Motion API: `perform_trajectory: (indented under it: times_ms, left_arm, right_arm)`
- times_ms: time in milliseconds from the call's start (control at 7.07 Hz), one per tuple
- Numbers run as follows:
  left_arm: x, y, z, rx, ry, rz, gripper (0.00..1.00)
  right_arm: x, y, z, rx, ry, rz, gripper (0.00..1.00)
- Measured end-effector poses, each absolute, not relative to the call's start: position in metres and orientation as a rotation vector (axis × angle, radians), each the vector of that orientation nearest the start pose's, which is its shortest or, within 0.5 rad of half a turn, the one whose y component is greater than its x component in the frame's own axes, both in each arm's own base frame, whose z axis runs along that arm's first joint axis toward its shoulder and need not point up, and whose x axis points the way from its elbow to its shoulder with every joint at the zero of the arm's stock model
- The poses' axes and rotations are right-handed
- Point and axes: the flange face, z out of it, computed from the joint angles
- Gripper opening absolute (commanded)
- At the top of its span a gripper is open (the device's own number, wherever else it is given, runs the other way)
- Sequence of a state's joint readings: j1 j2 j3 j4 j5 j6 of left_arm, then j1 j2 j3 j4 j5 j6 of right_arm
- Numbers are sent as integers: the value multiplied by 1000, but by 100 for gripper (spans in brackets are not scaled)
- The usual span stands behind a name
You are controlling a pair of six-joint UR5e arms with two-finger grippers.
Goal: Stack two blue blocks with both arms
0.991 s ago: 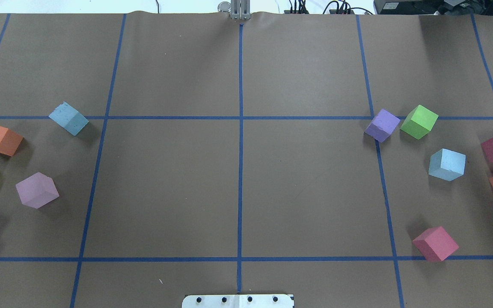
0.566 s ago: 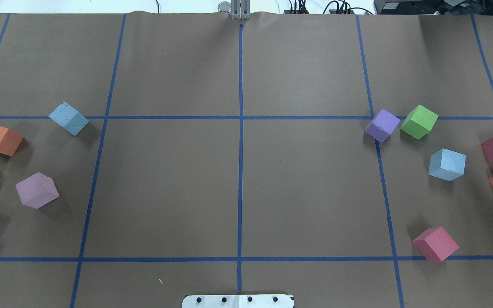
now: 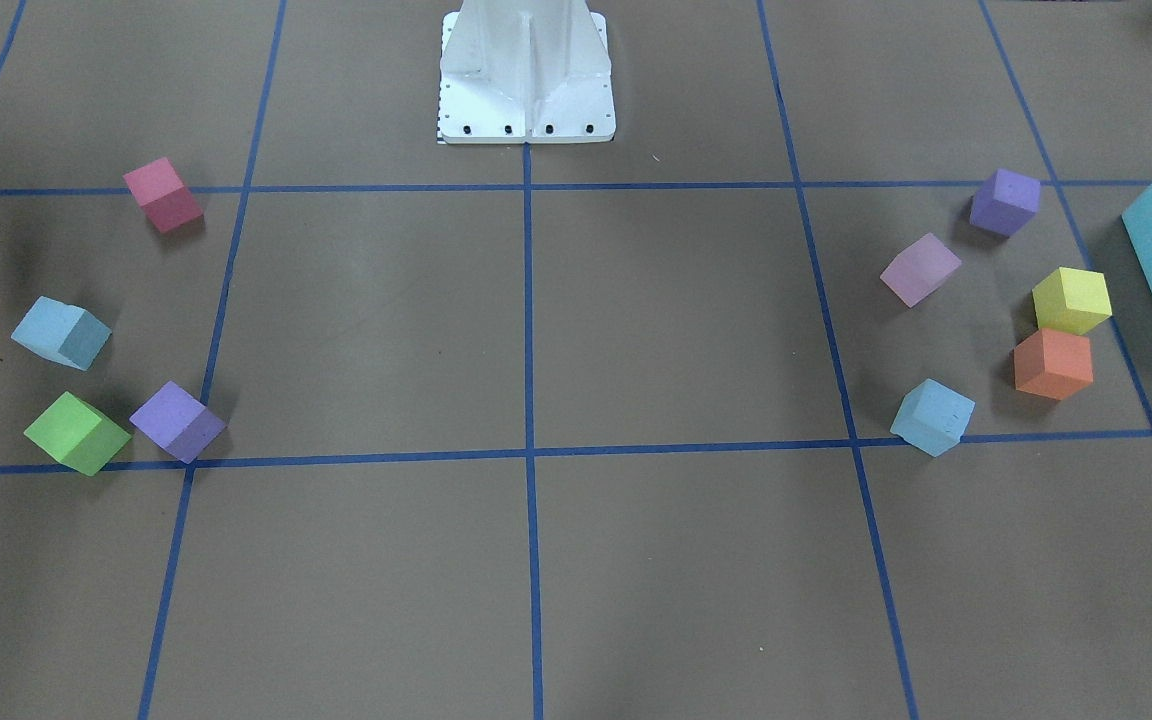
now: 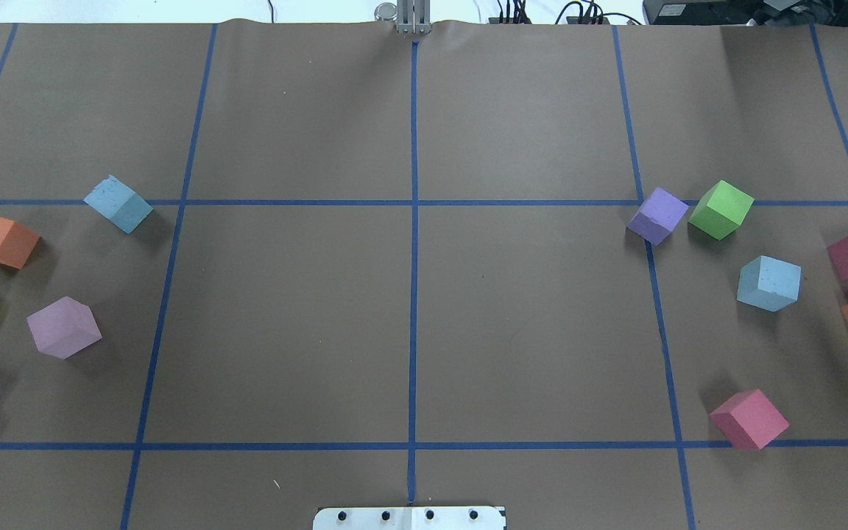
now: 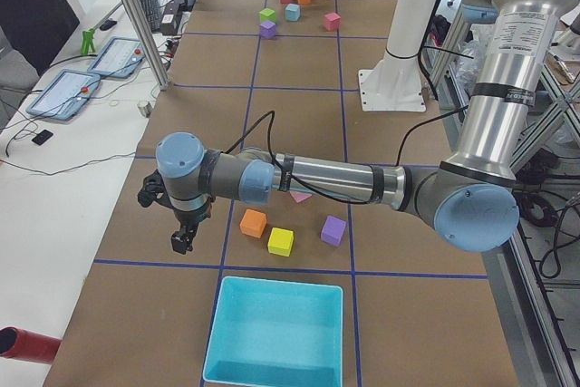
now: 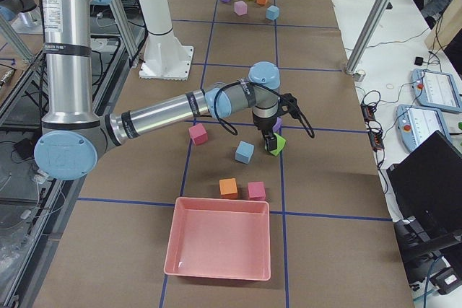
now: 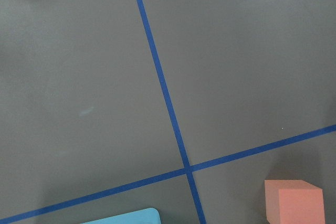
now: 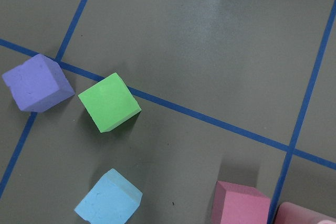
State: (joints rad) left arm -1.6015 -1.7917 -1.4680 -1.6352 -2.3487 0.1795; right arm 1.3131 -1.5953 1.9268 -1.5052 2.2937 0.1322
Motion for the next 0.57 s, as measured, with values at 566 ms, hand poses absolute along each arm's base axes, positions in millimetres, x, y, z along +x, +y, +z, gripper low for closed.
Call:
perform_trajectory:
  times_ms: [566]
  left_arm:
    - [-81, -592, 582, 256, 755, 213, 100]
  right_arm:
    - [-93, -475, 488, 141, -799, -152, 100]
